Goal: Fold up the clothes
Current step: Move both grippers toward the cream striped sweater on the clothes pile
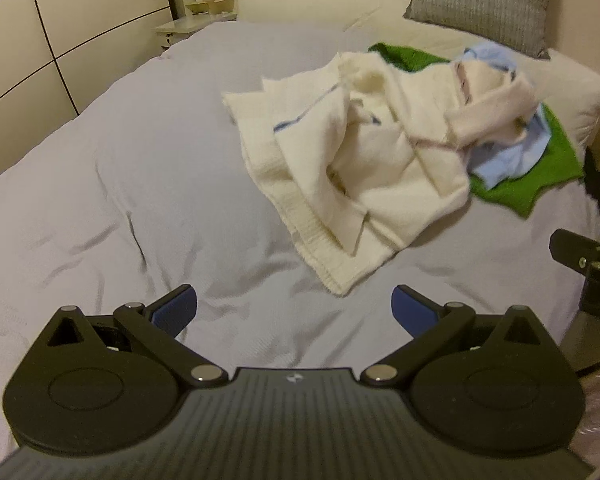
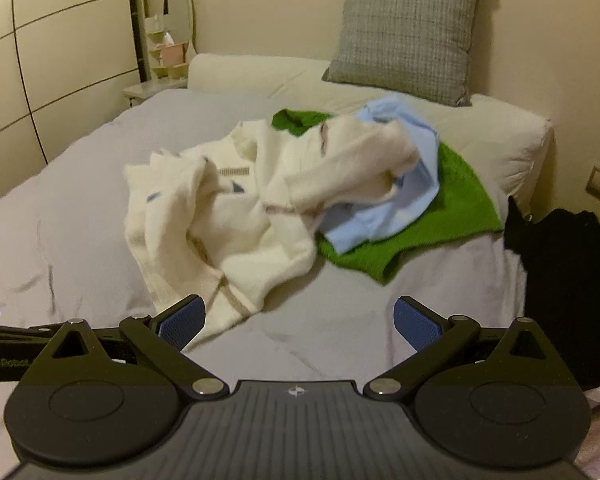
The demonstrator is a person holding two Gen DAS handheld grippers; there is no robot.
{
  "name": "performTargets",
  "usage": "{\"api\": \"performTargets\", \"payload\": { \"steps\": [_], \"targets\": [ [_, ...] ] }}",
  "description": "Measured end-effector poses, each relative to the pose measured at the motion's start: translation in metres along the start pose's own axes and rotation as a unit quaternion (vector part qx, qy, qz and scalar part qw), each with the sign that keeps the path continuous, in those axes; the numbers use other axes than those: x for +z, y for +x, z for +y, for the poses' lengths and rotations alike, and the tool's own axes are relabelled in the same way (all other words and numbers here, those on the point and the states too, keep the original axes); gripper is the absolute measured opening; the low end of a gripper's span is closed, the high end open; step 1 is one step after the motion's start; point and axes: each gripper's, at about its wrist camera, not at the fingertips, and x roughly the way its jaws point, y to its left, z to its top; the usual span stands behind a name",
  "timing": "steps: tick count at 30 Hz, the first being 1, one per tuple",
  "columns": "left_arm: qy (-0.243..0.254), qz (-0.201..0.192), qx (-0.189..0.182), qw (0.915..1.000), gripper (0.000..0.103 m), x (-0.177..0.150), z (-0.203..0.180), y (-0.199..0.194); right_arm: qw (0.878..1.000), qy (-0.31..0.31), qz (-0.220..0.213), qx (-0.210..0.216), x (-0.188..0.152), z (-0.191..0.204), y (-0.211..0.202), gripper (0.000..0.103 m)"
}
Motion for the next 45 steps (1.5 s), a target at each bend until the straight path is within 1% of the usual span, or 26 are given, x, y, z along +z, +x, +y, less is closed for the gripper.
{"api": "performTargets", "payload": {
  "steps": [5, 11, 14, 17, 21, 25, 28, 32, 34, 40, 45],
  "targets": [
    [-0.012, 0.016, -0.016, 0.9997, 0.103, 0.039, 0.012, -0.046, 1.000, -0.002, 0.010, -0.001, 0.042, 0.005, -0.039, 0.103],
    [-0.003, 0.010, -0.024, 0.9997, 0.103, 0.068, 0.021, -0.089, 0.999, 0.032, 0.012, 0.004, 0.074, 0.009, -0.077, 0.102],
    [0.003, 0.006, -0.034, 0.9994, 0.102, 0.075, 0.024, -0.106, 0.999, 0.035, 0.011, -0.006, 0.080, 0.014, -0.091, 0.103],
    [0.013, 0.000, -0.040, 0.9991, 0.102, 0.077, 0.024, -0.117, 1.000, 0.013, 0.003, -0.027, 0.080, 0.022, -0.101, 0.103],
    [0.029, -0.015, -0.049, 0.9983, 0.102, 0.075, 0.024, -0.128, 0.996, -0.032, -0.023, -0.074, 0.077, 0.036, -0.112, 0.103],
    [0.041, -0.032, -0.061, 0.9968, 0.102, 0.077, 0.019, -0.132, 0.994, -0.035, -0.047, -0.089, 0.076, 0.036, -0.117, 0.103],
    [0.047, -0.037, -0.062, 0.9963, 0.102, 0.082, 0.014, -0.127, 0.994, -0.018, -0.060, -0.087, 0.079, 0.027, -0.116, 0.103],
    [0.053, -0.036, -0.058, 0.9962, 0.102, 0.094, 0.004, -0.112, 0.993, -0.016, -0.071, -0.088, 0.089, 0.017, -0.103, 0.103],
    [0.055, -0.036, -0.058, 0.9962, 0.102, 0.100, -0.001, -0.101, 0.994, -0.015, -0.073, -0.077, 0.094, 0.010, -0.092, 0.103],
    [0.049, -0.031, -0.065, 0.9962, 0.102, 0.125, -0.017, -0.053, 0.998, -0.036, -0.044, -0.017, 0.118, -0.013, -0.040, 0.103],
    [0.047, -0.027, -0.073, 0.9959, 0.102, 0.148, -0.033, -0.013, 0.999, -0.037, 0.000, 0.027, 0.137, -0.036, 0.016, 0.103]
  ]
}}
